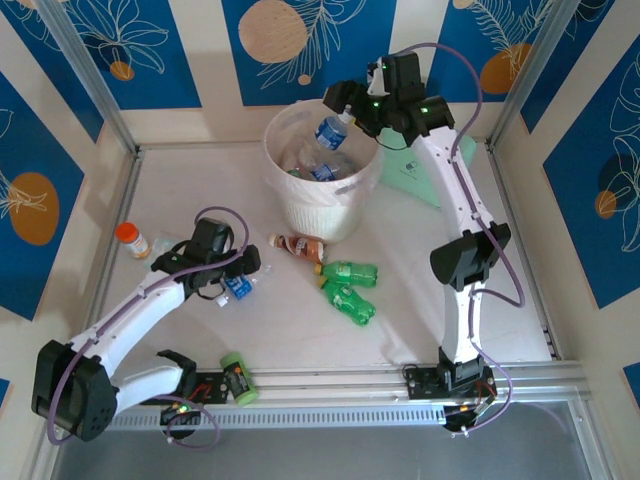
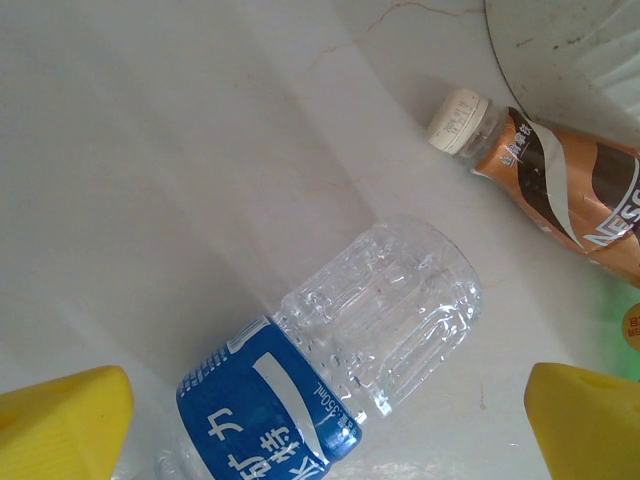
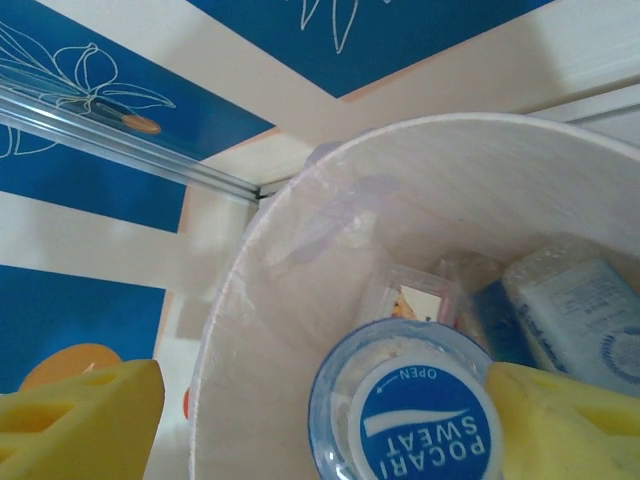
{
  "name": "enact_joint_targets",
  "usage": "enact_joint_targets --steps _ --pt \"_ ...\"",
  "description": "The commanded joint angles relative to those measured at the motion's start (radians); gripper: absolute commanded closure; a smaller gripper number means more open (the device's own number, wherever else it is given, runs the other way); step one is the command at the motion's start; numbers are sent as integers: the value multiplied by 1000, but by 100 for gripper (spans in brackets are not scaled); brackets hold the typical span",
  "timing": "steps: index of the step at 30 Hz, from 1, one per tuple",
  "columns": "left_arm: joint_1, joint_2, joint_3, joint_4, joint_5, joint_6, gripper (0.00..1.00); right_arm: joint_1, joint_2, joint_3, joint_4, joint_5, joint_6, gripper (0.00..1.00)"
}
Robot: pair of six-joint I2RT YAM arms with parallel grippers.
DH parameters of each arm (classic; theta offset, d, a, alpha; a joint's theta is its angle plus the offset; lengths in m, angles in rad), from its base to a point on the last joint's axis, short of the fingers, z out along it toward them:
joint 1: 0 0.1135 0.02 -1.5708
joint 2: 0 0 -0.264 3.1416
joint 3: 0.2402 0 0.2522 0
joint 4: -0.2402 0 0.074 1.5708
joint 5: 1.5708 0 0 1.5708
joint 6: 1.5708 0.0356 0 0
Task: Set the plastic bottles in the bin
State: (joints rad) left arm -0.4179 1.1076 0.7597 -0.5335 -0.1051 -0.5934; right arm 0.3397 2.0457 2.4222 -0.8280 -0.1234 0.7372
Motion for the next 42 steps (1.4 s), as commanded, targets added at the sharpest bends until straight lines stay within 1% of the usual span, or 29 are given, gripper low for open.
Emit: enact_joint_targets --steps 1,9,13,18,22,27,36,39,42 --pt "20 3 -15 6 4 24 0 -7 -127 -44 -27 79 -54 16" --pt "32 38 -35 29 49 24 0 -13 -358 -287 12 117 -100 14" --pt "31 66 -36 42 79 26 1 -9 -476 -428 29 106 -110 14" --pt "34 84 -33 35 110 37 2 11 -615 -583 52 89 -115 14" --pt "34 89 -34 16 128 45 3 48 -706 -688 51 91 -119 14" --pt "34 119 -50 27 162 47 3 83 -783 -790 33 104 -112 14" --pt "28 155 -47 24 265 28 10 96 -870 -922 22 108 -80 13" --pt "13 155 -53 18 273 25 10 99 -878 -945 28 107 -72 13" --pt "0 175 -54 -7 252 32 12 103 -878 -957 37 105 -66 13"
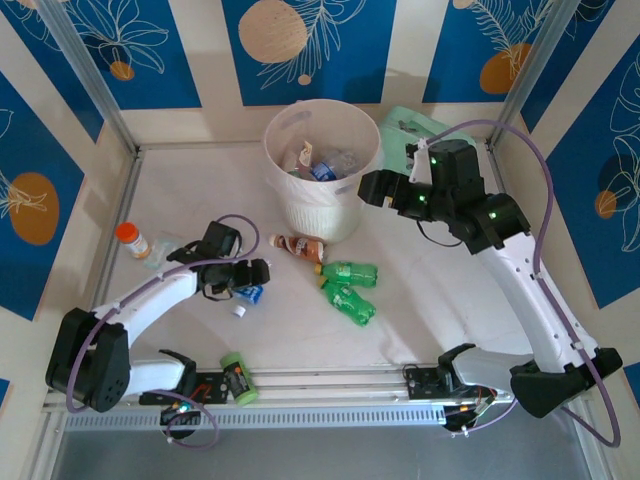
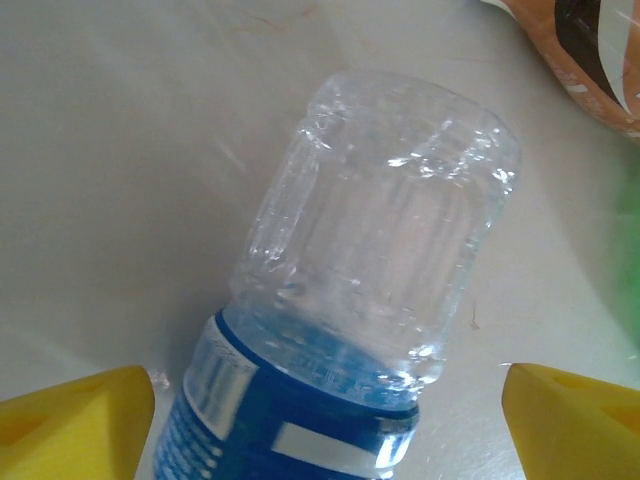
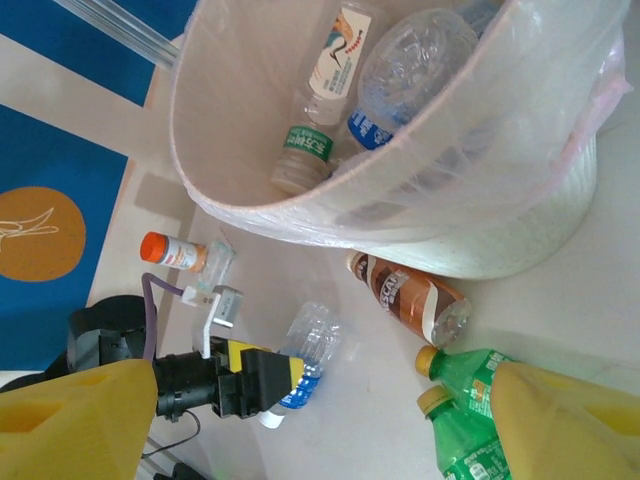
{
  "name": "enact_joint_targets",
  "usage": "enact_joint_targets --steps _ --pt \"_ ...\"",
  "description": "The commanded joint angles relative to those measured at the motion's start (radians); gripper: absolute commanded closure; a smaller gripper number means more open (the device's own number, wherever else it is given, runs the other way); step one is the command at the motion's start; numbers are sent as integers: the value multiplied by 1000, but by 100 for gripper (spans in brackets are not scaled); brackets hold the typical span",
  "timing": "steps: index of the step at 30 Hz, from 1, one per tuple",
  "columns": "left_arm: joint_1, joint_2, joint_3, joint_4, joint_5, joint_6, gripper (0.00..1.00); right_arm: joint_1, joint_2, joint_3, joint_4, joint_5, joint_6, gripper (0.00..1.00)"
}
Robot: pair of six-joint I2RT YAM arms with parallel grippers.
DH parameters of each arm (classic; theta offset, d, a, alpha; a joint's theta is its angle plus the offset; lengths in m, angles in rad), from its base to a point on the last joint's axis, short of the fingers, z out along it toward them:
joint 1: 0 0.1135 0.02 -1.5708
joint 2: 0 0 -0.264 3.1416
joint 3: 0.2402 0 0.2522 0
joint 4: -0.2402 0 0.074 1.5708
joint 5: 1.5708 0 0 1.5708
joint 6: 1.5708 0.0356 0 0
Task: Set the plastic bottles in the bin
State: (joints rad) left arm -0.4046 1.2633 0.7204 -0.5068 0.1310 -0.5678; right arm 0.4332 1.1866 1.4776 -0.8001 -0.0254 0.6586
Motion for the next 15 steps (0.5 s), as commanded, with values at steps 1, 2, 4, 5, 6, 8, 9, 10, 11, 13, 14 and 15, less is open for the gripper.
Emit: enact_joint_targets --steps 1,2,4,5,6,8,9,10,11,13,14,15 --pt "-21 27 -14 -41 8 9 12 11 -19 -16 11 7 13 13" --pt "-27 32 -13 -46 0 10 12 12 -19 -17 12 7 13 13" --pt "-41 47 -7 -60 -19 14 14 13 -19 -20 14 7 15 13" --pt "-46 56 -4 -64 -25 15 15 13 -19 -22 14 7 15 13" --pt "-52 68 1 -70 -31 18 17 13 -19 -25 13 8 15 12" --pt "-64 92 12 -76 -36 25 19 13 -21 -31 13 8 17 13" --pt "-70 105 18 -79 -41 29 21 13 -22 -35 14 7 19 13" --pt "-75 115 25 -81 -46 32 22 13 -24 -38 14 7 21 13" --pt "-78 124 29 -82 -49 36 23 13 -25 -42 16 7 22 13" --pt "-85 141 39 -84 -57 42 25 14 -30 -52 18 6 26 13" --pt "-86 147 43 -85 -58 43 26 13 -31 -56 17 7 27 13" --pt "-88 154 48 -87 -60 46 28 13 -31 -59 16 7 27 13"
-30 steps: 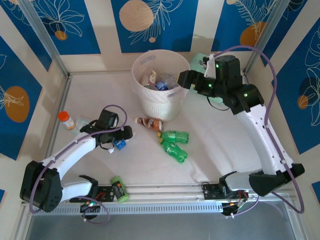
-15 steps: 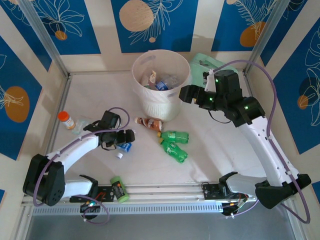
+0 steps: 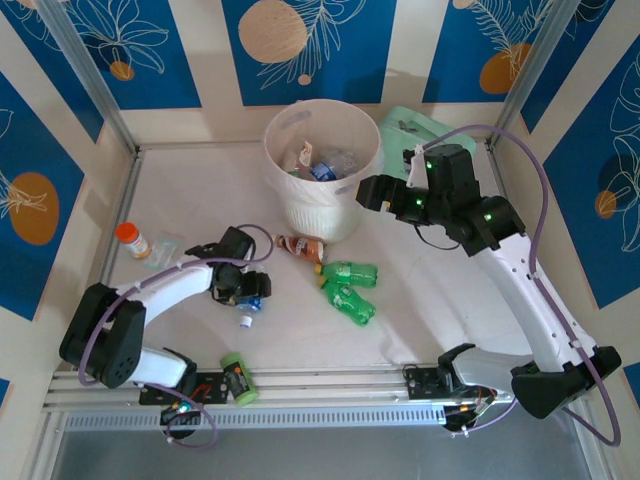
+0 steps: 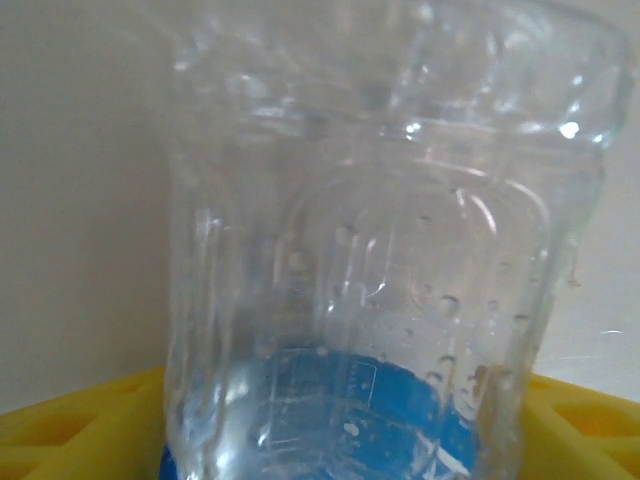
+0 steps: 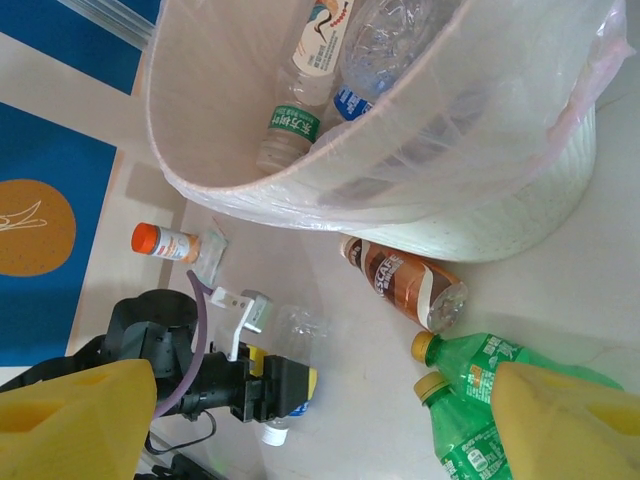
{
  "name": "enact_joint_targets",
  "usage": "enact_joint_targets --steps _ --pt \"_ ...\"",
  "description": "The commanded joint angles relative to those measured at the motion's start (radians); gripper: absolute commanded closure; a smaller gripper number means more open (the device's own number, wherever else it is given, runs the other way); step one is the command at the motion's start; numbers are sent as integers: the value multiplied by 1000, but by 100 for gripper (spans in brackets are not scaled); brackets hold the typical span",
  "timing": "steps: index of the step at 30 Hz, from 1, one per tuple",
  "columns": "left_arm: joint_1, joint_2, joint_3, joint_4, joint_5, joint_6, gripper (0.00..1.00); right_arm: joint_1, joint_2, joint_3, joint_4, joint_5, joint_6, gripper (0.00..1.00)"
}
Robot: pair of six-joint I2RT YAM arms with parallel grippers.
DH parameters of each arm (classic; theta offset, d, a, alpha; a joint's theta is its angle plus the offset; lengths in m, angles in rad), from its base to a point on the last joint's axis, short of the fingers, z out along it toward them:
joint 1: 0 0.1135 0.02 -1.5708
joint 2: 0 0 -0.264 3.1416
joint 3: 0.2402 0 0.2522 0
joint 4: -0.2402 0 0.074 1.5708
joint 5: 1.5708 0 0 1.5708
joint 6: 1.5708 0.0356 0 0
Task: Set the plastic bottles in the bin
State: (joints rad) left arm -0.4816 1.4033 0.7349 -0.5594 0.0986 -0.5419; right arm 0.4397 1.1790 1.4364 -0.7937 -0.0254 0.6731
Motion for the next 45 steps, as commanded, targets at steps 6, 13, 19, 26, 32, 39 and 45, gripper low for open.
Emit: enact_joint_targets --steps 6,13,19,26,32,39,45 --pt "-14 13 44 -44 -30 22 36 7 -24 -24 11 7 16 13" --pt "-14 -47 51 -51 -25 -4 39 6 -22 -21 17 -1 21 13" --pt "-14 -145 144 -128 -30 -33 41 8 -27 -10 12 -2 16 13" --pt "-12 -263 424 -288 -104 -12 42 14 -28 -15 25 -8 19 14" --pt "-14 -207 768 -415 -169 88 43 26 -39 -22 28 -1 17 14" --pt "-14 29 1174 -412 -135 220 44 30 -64 -56 42 -5 34 14" --pt "-14 339 1557 -456 -37 266 45 37 -90 -102 45 -6 51 14"
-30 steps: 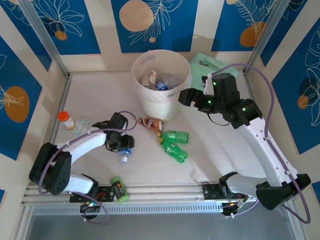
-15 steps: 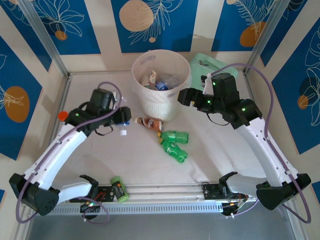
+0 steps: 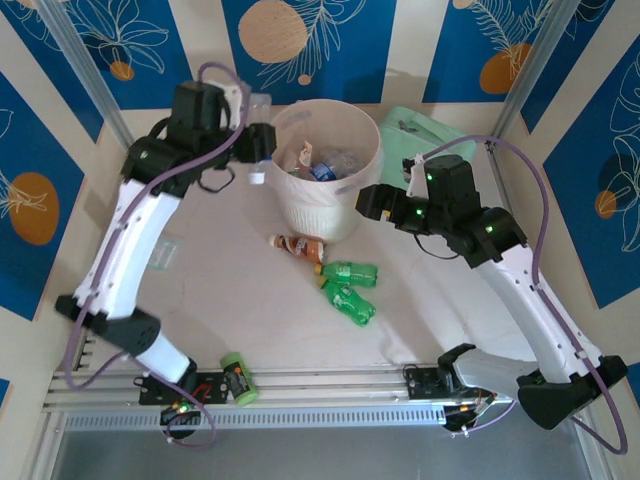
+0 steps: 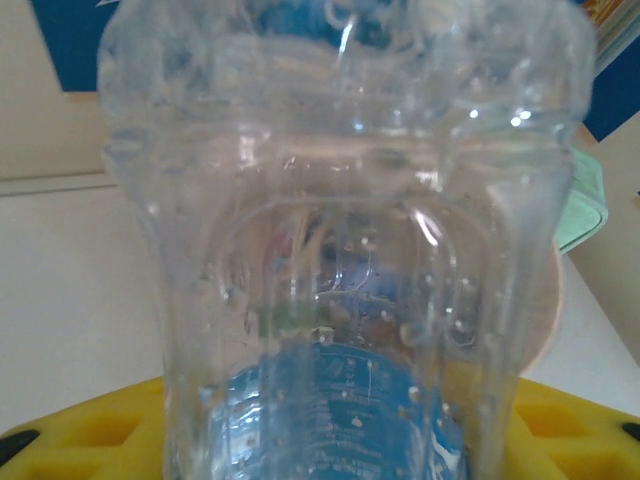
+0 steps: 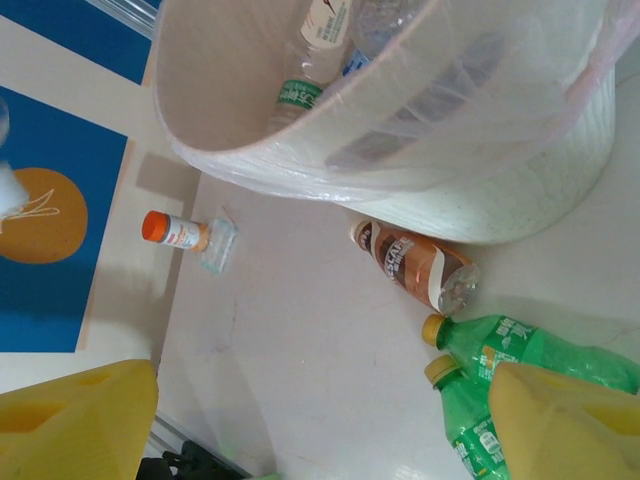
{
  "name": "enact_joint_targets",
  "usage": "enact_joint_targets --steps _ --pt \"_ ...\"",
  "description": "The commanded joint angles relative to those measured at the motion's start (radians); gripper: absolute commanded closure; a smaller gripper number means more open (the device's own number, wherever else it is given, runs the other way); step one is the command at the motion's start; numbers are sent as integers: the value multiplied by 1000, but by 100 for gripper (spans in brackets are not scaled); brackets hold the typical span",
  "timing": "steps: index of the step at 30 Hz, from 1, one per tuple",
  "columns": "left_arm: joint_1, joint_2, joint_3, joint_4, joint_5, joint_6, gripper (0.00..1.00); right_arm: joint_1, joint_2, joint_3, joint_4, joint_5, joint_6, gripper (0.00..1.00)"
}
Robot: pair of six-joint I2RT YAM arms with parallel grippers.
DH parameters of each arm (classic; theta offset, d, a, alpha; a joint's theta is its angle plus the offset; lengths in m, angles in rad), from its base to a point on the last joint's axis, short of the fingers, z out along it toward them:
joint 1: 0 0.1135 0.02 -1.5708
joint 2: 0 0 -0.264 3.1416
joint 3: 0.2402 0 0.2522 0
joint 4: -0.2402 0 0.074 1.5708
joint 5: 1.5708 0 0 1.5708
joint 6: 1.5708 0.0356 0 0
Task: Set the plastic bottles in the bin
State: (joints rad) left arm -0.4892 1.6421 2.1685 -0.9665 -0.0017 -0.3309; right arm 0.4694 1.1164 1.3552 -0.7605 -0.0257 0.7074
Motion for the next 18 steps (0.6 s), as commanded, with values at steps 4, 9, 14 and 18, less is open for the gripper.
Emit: enact_joint_targets --steps 4,9,14,18 --pt "-6 266 301 -70 89 66 46 9 -48 -56 11 -11 30 14" --pt "-6 336 342 6 110 13 46 9 -69 -80 -4 -8 38 14" --pt "-3 384 362 49 124 -25 46 8 -67 -85 -12 -10 38 14" --pt "-2 418 363 25 119 -45 38 8 -63 -79 -14 -5 36 14"
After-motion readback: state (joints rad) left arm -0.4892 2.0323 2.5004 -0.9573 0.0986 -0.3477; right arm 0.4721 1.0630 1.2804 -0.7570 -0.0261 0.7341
